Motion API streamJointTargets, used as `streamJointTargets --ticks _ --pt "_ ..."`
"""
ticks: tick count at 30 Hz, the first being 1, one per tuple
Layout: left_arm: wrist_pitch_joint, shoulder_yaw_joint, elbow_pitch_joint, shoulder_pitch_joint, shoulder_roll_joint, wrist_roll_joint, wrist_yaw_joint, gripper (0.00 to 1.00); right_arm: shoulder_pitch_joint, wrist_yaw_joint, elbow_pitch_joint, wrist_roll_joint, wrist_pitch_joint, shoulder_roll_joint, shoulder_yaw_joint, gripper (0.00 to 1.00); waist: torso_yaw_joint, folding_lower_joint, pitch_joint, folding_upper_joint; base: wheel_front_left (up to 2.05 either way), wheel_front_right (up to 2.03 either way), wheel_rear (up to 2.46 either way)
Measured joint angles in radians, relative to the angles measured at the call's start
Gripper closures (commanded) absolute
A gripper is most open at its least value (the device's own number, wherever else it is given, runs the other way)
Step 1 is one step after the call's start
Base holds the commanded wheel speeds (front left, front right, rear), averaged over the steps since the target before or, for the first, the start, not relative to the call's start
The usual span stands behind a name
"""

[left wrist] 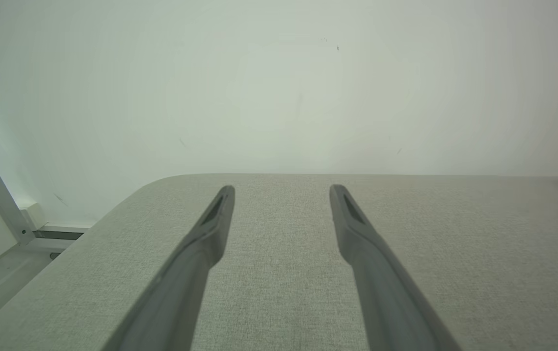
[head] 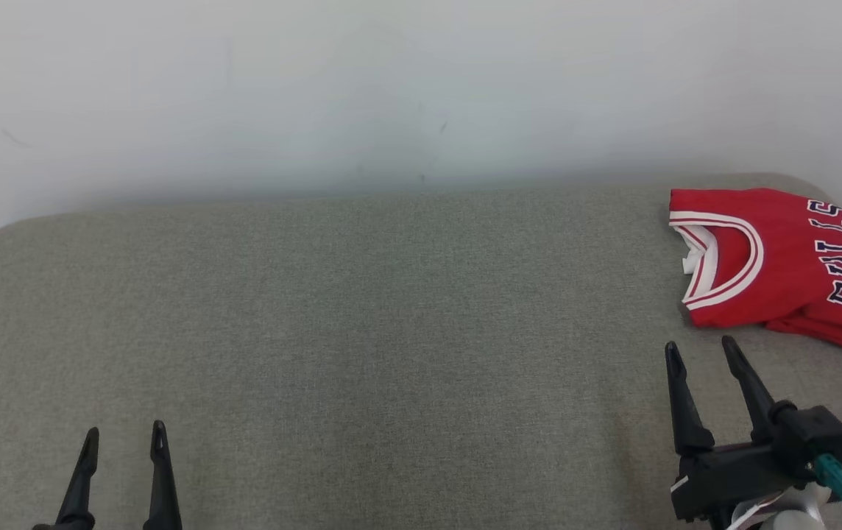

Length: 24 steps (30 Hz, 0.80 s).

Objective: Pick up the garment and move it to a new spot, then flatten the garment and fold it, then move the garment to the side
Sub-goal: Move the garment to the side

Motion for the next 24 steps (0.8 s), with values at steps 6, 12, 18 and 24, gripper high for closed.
streamJointTargets --ticks 6,12,18,24 --pt "0.000 -0.011 0.043 0.010 0.001 0.011 0.001 0.00 0.084 0.000 -0.032 -0.012 0.000 0.048 -0.022 0.00 -0.023 0.0001 -0.014 0.0001 0.00 0.00 0.00" --pt "0.000 -0.017 0.074 0.009 0.014 0.030 0.007 0.00 0.131 0.000 -0.056 -0.038 0.000 0.083 -0.035 0.00 -0.036 0.0000 -0.024 0.0001 0.00 0.00 0.00" --pt "0.011 -0.013 0.081 0.007 0.026 0.039 0.029 0.00 0.146 0.000 -0.077 -0.059 0.002 0.099 -0.054 0.00 -0.039 0.0001 -0.030 0.0001 0.00 0.00 0.00" --pt "0.027 -0.008 0.060 0.007 0.032 0.037 0.042 0.00 0.150 0.000 -0.095 -0.074 0.016 0.107 -0.062 0.00 -0.032 0.0002 -0.032 0.0001 0.00 0.00 0.00"
